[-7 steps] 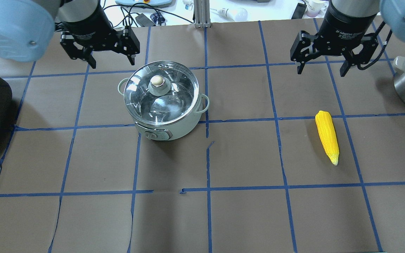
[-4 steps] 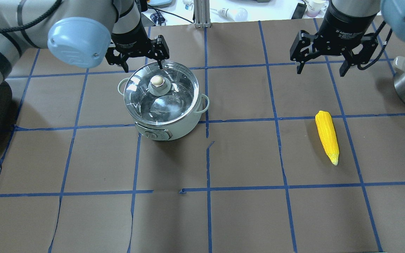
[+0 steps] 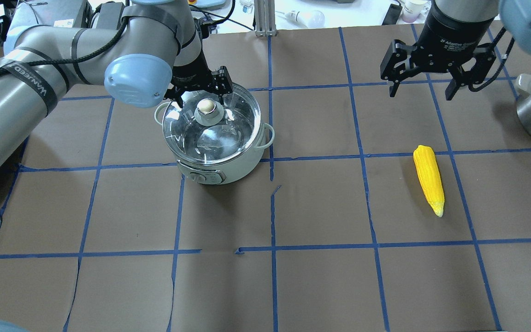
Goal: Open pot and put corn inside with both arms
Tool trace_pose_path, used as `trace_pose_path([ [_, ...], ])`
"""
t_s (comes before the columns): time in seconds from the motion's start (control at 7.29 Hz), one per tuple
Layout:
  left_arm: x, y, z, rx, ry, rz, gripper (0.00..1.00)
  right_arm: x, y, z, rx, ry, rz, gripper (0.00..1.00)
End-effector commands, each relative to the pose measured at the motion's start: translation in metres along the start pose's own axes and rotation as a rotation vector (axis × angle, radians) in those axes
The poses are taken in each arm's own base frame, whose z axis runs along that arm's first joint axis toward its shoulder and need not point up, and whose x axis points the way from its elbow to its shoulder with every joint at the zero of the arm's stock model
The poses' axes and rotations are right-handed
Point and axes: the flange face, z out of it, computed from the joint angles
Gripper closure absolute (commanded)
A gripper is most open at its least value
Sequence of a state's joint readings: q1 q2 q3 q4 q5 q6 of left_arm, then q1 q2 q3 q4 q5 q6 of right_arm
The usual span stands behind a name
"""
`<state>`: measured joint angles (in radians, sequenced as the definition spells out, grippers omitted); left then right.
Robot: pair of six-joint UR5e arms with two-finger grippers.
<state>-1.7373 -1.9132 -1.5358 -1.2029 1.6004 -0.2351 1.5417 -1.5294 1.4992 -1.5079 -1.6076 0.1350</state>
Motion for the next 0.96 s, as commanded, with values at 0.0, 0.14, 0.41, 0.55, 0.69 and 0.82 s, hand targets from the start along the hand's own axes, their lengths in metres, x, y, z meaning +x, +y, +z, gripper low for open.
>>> trace_pose_path([
  [0.0, 0.001, 0.002, 0.007, -0.004, 0.000, 0.004, 0.00, 0.001, 0.000, 0.000, 0.001, 0.006, -0.001, 0.00],
  [0.14, 0.001, 0.002, 0.008, -0.005, -0.001, 0.004, 0.06, 0.000, 0.000, 0.000, 0.001, 0.005, 0.000, 0.00],
  [0.41, 0.002, 0.002, 0.009, -0.007, 0.000, -0.005, 0.31, 0.001, -0.001, 0.001, -0.001, 0.013, 0.000, 0.00],
  [0.55, 0.003, 0.001, 0.010, -0.007, 0.001, 0.001, 0.33, 0.001, 0.000, 0.004, -0.005, 0.013, 0.000, 0.00],
  [0.69, 0.003, 0.001, 0.010, -0.007, 0.002, 0.000, 0.33, 0.002, -0.001, 0.009, -0.016, 0.015, 0.001, 0.00],
  [0.82, 0.006, 0.002, 0.010, -0.008, 0.019, 0.003, 0.33, 0.003, -0.002, 0.011, -0.021, 0.017, 0.004, 0.00],
])
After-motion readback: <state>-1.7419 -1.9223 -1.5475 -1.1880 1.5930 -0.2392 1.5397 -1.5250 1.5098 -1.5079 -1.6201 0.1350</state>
